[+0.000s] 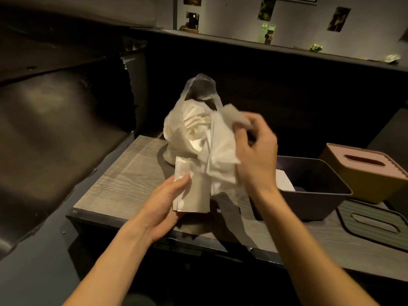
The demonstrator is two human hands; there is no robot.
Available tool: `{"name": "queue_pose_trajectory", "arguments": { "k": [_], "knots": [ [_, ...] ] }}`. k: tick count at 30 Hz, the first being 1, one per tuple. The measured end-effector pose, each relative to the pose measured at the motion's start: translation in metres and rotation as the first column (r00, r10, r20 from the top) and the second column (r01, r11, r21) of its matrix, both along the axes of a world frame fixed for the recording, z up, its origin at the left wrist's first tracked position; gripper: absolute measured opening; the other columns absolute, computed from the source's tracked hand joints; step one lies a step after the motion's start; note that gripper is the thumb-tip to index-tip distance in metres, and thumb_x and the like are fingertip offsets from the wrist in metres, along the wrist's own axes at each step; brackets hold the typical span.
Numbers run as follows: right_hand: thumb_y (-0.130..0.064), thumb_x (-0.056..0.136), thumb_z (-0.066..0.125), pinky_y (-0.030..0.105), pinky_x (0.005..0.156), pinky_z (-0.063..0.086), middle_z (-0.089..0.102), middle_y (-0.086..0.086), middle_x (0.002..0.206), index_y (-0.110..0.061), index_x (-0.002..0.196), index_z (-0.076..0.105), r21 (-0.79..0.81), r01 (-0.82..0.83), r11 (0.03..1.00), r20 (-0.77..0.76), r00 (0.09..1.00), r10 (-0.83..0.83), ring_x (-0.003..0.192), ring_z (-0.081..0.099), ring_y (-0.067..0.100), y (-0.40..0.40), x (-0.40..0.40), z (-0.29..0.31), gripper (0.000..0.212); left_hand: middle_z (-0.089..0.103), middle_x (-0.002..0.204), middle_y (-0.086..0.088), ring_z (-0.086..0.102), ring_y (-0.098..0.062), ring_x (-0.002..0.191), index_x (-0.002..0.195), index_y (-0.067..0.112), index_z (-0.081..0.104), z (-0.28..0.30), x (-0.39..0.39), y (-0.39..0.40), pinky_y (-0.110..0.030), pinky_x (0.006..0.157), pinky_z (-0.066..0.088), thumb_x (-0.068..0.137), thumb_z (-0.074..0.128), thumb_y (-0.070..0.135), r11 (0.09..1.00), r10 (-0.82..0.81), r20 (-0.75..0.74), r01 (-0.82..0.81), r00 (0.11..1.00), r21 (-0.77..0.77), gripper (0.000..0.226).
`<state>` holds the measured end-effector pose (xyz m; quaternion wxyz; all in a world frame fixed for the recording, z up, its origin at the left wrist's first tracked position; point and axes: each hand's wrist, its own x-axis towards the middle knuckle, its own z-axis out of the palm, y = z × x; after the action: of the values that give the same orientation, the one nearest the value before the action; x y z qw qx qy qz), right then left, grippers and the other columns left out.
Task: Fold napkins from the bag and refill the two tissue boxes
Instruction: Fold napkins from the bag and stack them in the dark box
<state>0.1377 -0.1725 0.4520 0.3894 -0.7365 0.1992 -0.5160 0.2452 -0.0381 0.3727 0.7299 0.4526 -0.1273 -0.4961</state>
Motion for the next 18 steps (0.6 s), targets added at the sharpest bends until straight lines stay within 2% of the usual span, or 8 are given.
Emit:
{"name": "queue_pose_trajectory", "arguments": {
  "k": [3,5,7,9,11,13,15,18],
  "knots": [
    [-0.017,0.105,0.057,0.034,0.073,0.061,0.065,-0.028,0.103,-0.036,0.109,0.065,0.094,0.028,0.995,-0.081,0.997,-0.020,0.088,0.066,0.008,0.014,-0.007,-0.042,0.021,0.068,0.132,-0.018,0.064,-0.035,0.123,0.137,0.012,0.064,-0.004,-0.011,-0.008,-0.055,0.112,0.043,0.105,0.050,0.017,0.997,-0.065,-0.006,0.065,0.998,-0.045,0.035],
    [-0.011,0.103,0.059,0.031,0.083,0.060,0.066,-0.029,0.102,-0.039,0.107,0.064,0.061,0.098,0.993,-0.113,0.989,-0.091,0.100,0.066,0.001,0.016,-0.009,-0.064,0.029,0.066,0.138,-0.016,0.061,-0.034,0.129,0.142,0.013,0.060,-0.003,-0.015,-0.009,-0.055,0.116,0.039,0.108,0.043,0.030,0.991,-0.111,-0.023,0.109,0.994,-0.078,0.041],
    [-0.008,0.102,0.059,0.027,0.084,0.060,0.065,-0.027,0.105,-0.041,0.107,0.063,0.065,0.136,0.989,-0.094,0.987,-0.130,0.107,0.064,-0.001,0.016,-0.009,-0.077,0.033,0.061,0.145,-0.014,0.056,-0.033,0.136,0.147,0.016,0.054,0.002,-0.014,-0.007,-0.054,0.117,0.036,0.108,0.031,0.051,0.972,-0.204,-0.042,0.197,0.978,-0.126,0.058],
    [-0.008,0.102,0.059,0.023,0.082,0.059,0.066,-0.025,0.108,-0.040,0.107,0.064,0.107,0.146,0.983,-0.067,0.988,-0.140,0.108,0.064,-0.002,0.016,-0.007,-0.082,0.033,0.060,0.146,-0.014,0.055,-0.033,0.137,0.149,0.016,0.052,0.004,-0.015,-0.007,-0.055,0.116,0.040,0.106,0.037,0.055,0.958,-0.257,-0.020,0.252,0.966,-0.136,0.060],
    [-0.010,0.103,0.059,0.019,0.080,0.057,0.067,-0.022,0.110,-0.038,0.110,0.067,0.132,0.143,0.981,-0.045,0.989,-0.138,0.108,0.065,-0.001,0.015,-0.005,-0.085,0.029,0.065,0.139,-0.015,0.062,-0.034,0.129,0.146,0.015,0.053,-0.003,-0.016,-0.010,-0.054,0.109,0.049,0.100,0.062,0.031,0.967,-0.232,0.097,0.240,0.968,-0.081,0.049],
    [-0.015,0.104,0.060,0.021,0.082,0.058,0.068,-0.023,0.110,-0.039,0.112,0.067,0.124,0.141,0.982,-0.034,0.990,-0.137,0.108,0.065,0.000,0.014,-0.003,-0.086,0.027,0.067,0.135,-0.017,0.064,-0.036,0.125,0.144,0.014,0.053,-0.009,-0.016,-0.013,-0.056,0.107,0.050,0.095,0.066,0.004,0.978,-0.194,0.189,0.205,0.963,-0.042,0.052],
    [-0.016,0.104,0.061,0.029,0.087,0.059,0.070,-0.020,0.112,-0.036,0.114,0.070,0.093,0.154,0.984,-0.009,0.988,-0.154,0.110,0.065,0.002,0.014,-0.004,-0.086,0.024,0.067,0.134,-0.018,0.064,-0.036,0.125,0.143,0.012,0.053,-0.012,-0.015,-0.013,-0.056,0.108,0.050,0.092,0.063,-0.006,0.983,-0.166,0.228,0.180,0.959,-0.042,0.054],
    [0.003,0.098,0.062,0.027,0.098,0.054,0.065,0.001,0.123,-0.014,0.117,0.074,-0.074,0.230,0.970,0.140,0.966,-0.218,0.118,0.061,0.008,0.014,-0.010,-0.075,0.028,0.069,0.128,-0.022,0.069,-0.034,0.116,0.137,0.007,0.058,-0.011,-0.016,-0.013,-0.047,0.100,0.057,0.085,0.070,-0.011,0.988,-0.133,0.241,0.147,0.961,-0.041,0.057]
  ]
}}
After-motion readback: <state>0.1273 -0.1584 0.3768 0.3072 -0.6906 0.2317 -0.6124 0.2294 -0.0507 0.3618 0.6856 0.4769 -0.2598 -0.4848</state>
